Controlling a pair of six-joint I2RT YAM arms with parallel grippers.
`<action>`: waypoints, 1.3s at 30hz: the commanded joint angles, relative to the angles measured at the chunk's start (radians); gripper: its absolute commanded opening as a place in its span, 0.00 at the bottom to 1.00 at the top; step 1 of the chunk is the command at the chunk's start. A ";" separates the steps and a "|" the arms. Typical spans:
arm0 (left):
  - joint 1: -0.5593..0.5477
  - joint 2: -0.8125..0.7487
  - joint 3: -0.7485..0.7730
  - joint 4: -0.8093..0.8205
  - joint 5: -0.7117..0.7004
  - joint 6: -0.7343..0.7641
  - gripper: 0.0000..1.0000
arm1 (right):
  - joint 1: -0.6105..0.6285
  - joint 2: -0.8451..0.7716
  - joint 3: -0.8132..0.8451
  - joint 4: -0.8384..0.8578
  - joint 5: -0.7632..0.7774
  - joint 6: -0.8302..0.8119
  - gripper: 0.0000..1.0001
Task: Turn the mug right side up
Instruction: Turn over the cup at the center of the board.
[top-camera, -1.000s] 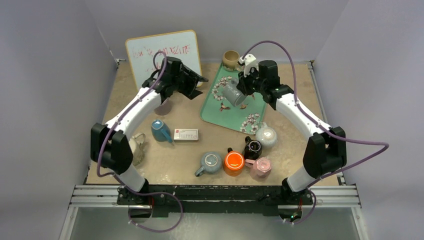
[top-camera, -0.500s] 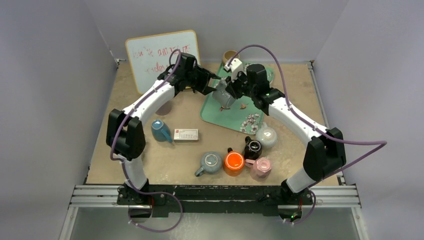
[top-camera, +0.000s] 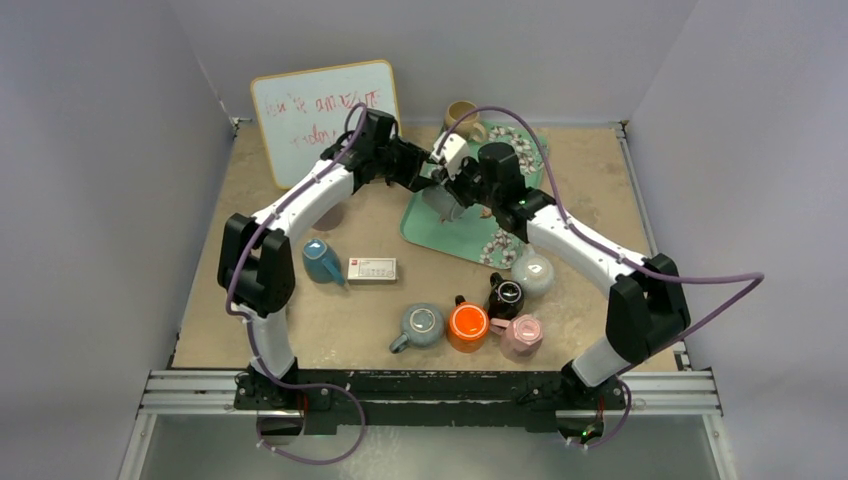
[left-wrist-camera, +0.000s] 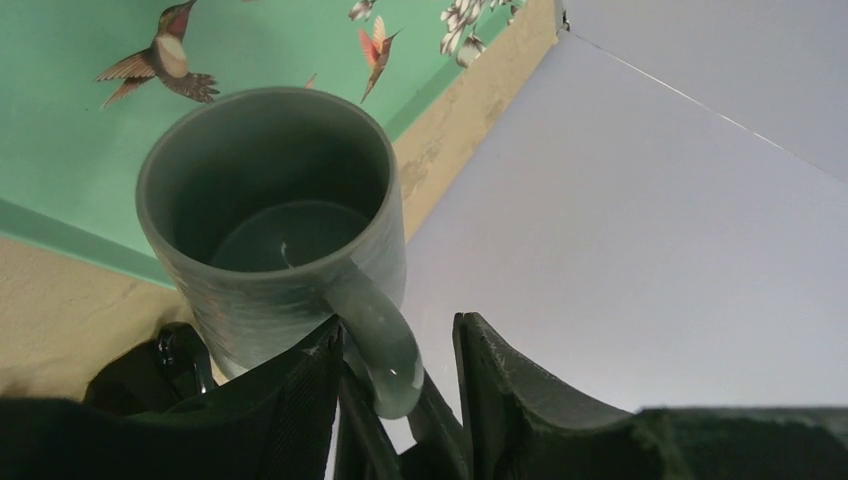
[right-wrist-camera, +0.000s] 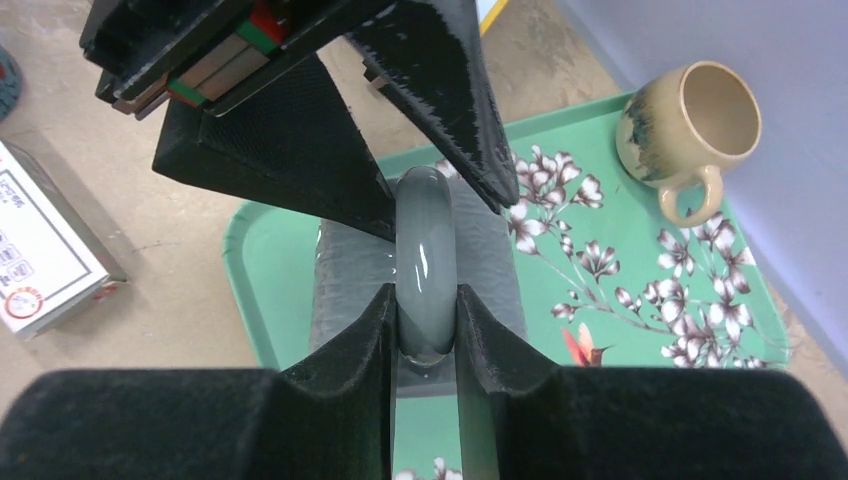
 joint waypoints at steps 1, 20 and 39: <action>-0.008 -0.027 -0.004 0.017 0.028 -0.058 0.42 | 0.031 -0.075 -0.039 0.232 0.025 -0.099 0.00; -0.017 -0.045 -0.091 -0.026 0.033 -0.048 0.32 | 0.151 -0.107 -0.177 0.436 0.115 -0.325 0.00; -0.014 -0.071 -0.158 0.174 0.025 0.005 0.00 | 0.157 -0.114 -0.269 0.477 0.129 -0.331 0.17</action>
